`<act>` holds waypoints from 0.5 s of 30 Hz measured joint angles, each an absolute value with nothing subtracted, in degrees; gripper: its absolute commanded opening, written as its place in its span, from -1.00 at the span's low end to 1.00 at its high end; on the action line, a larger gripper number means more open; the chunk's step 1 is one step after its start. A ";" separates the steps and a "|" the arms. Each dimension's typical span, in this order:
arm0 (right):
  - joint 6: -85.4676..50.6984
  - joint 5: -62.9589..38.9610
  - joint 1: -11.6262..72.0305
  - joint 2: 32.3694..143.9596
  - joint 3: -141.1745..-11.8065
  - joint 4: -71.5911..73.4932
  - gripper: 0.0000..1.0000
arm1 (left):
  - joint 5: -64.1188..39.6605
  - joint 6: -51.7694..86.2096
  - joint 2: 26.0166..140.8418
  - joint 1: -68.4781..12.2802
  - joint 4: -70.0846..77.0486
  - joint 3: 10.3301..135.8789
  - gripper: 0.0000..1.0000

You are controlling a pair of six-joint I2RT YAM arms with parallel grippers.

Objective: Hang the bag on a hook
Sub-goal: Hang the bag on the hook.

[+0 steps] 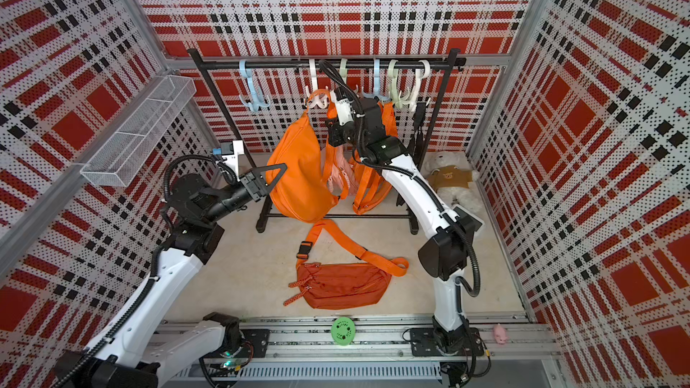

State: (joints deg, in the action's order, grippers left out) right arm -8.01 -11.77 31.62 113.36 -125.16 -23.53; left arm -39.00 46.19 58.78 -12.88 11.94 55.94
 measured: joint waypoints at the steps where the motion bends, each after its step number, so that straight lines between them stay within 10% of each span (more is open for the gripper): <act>1: -8.16 -12.12 31.62 113.36 -125.16 -23.81 -1.00 | -38.87 46.17 58.78 -12.88 11.81 55.70 -1.00; 15: -8.58 -16.34 31.62 115.24 -127.57 -28.69 -0.83 | -38.00 45.93 58.76 -13.93 9.21 53.87 -1.00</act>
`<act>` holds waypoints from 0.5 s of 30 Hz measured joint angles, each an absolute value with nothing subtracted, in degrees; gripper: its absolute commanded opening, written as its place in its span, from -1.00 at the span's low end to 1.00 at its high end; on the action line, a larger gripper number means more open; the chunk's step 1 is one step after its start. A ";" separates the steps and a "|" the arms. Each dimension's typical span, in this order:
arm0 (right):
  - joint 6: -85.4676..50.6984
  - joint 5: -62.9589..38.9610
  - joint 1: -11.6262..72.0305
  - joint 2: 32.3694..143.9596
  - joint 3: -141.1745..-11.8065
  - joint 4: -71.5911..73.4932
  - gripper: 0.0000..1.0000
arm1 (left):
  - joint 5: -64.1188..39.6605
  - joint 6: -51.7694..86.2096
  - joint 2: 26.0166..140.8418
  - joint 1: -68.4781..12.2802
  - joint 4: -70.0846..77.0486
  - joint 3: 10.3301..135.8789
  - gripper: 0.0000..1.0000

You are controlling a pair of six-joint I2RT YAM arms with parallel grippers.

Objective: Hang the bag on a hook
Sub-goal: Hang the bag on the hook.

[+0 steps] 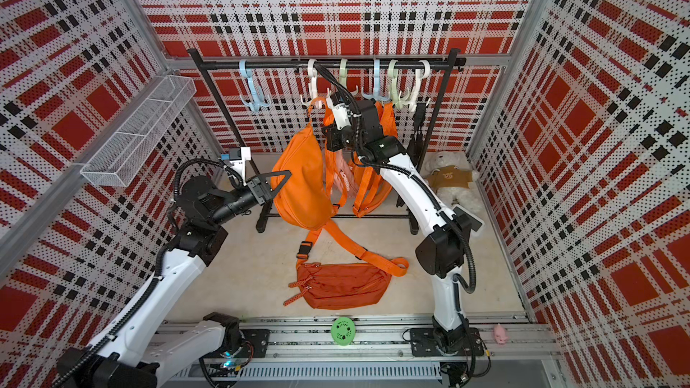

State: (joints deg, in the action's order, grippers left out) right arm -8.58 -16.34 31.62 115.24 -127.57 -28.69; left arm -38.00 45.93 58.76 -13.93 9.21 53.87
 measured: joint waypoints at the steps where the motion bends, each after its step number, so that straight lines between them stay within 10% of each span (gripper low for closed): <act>1: -8.60 -16.53 31.64 115.24 -127.72 -28.97 -0.83 | -37.89 45.84 58.76 -13.98 9.02 53.87 -1.00; 9: -8.58 -17.30 31.77 115.18 -127.17 -30.24 -0.73 | -36.75 45.15 57.93 -14.02 7.66 50.85 -1.00; 15: -8.51 -16.64 32.01 113.34 -121.75 -30.26 0.08 | -36.27 44.66 56.49 -14.02 6.11 48.86 -0.80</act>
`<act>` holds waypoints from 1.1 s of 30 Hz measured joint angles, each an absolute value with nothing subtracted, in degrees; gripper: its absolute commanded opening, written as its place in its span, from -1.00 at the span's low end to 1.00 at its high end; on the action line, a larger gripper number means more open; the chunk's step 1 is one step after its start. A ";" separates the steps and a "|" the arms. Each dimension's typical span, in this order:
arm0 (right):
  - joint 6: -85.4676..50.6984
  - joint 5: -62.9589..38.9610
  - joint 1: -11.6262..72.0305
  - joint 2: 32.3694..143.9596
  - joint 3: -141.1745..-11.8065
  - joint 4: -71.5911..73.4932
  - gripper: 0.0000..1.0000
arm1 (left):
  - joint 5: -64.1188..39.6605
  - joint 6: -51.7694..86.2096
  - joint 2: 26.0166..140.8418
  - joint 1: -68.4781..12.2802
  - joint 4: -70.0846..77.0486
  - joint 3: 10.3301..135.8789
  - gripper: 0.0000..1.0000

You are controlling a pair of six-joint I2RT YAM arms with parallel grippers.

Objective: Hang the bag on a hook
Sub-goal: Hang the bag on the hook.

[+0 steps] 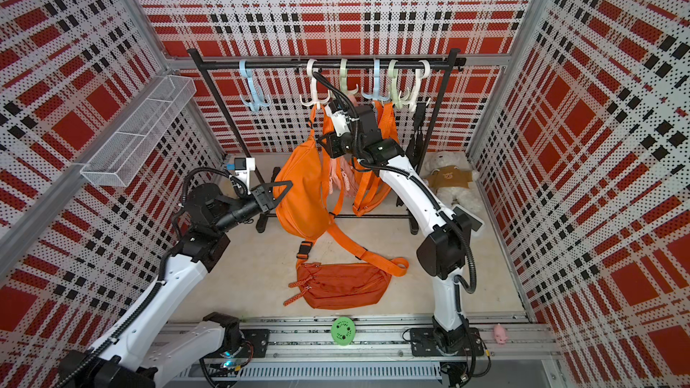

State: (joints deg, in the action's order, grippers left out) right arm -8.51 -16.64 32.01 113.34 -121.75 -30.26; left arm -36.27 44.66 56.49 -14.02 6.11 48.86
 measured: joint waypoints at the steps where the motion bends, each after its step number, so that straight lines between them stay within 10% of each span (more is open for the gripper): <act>1: -8.38 -16.14 32.12 112.33 -120.11 -30.26 0.14 | -36.27 44.38 56.31 -14.04 6.00 48.86 -0.34; 4: -8.34 -13.80 32.45 107.46 -113.43 -29.52 0.49 | -36.05 44.23 56.34 -14.41 5.50 48.86 0.38; 7: -7.99 -10.72 32.88 101.12 -107.57 -28.88 0.58 | -35.05 43.00 56.42 -15.59 3.20 48.84 0.54; 21: -3.77 1.21 39.20 75.92 -87.09 -19.09 0.58 | -20.88 35.42 46.78 -18.20 -12.14 49.89 0.60; 33: -6.33 7.60 40.71 68.51 -65.82 -18.87 0.87 | -14.85 40.03 46.83 0.45 -12.03 49.06 0.66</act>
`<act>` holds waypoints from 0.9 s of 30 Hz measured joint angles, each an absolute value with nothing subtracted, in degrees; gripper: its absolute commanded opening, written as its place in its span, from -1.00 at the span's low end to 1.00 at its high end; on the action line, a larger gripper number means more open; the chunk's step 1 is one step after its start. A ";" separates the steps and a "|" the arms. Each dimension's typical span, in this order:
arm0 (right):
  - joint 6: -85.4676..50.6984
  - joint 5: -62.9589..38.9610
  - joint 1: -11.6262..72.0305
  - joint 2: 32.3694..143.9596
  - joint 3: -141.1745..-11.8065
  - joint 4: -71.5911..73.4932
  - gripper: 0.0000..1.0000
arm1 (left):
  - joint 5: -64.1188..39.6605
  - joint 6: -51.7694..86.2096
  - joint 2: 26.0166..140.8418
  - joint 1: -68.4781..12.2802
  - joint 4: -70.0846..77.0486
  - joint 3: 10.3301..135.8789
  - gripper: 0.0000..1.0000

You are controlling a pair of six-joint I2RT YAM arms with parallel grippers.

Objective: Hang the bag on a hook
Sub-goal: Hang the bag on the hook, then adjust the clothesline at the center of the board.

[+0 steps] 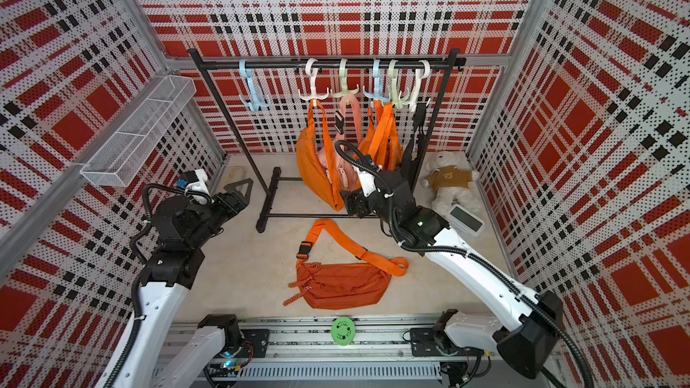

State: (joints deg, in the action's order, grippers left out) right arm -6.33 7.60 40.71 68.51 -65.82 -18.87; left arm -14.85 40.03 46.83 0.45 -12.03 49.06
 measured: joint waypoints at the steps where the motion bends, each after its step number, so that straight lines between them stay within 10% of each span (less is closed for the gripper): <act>1: -7.27 9.02 40.25 67.07 -63.92 -19.31 0.89 | -13.52 39.99 48.14 0.95 -11.05 49.06 0.66; 27: -17.56 10.98 26.52 50.59 -48.71 -22.52 0.96 | 10.02 7.77 91.26 -3.01 14.20 75.94 0.63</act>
